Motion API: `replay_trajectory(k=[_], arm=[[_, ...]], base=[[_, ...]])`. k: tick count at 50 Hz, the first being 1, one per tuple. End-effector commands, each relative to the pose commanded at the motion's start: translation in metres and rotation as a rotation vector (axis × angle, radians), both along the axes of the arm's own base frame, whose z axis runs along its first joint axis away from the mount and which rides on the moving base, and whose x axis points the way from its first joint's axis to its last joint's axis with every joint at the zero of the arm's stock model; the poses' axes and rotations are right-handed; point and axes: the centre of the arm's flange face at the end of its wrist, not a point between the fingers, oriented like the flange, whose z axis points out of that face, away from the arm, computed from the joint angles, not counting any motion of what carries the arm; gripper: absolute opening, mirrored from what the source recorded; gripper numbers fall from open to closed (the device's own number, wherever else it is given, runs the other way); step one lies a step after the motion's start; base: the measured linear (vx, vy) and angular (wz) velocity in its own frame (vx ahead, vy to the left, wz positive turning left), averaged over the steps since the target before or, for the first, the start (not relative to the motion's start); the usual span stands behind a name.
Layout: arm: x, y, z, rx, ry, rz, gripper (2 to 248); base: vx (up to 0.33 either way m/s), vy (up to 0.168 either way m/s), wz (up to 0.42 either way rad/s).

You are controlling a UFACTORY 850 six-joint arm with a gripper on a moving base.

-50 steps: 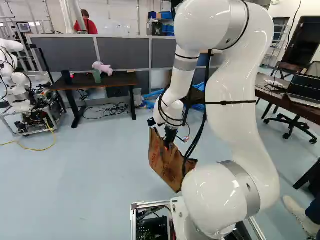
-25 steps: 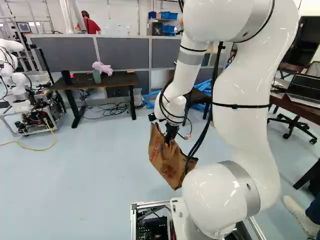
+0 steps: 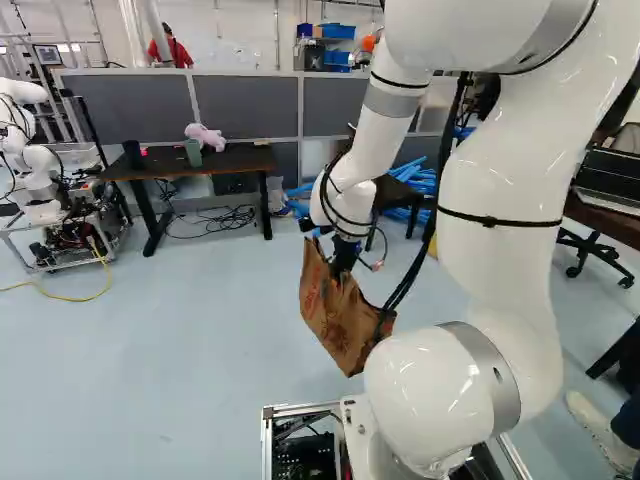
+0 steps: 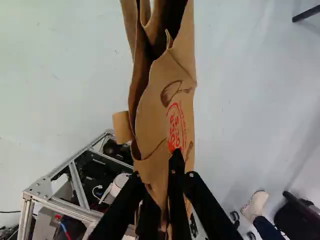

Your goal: Pick up the bag on the ground and place it on the table

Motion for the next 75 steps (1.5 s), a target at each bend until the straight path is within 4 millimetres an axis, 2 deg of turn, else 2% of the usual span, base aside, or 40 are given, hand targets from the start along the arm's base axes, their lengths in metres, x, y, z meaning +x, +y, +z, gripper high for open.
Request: replay_trajectory(k=[75], arm=[[-0.009,-0.002,0.108,0.061,0.037,-0.098,21]], base=[[0.000,0.000,0.000]])
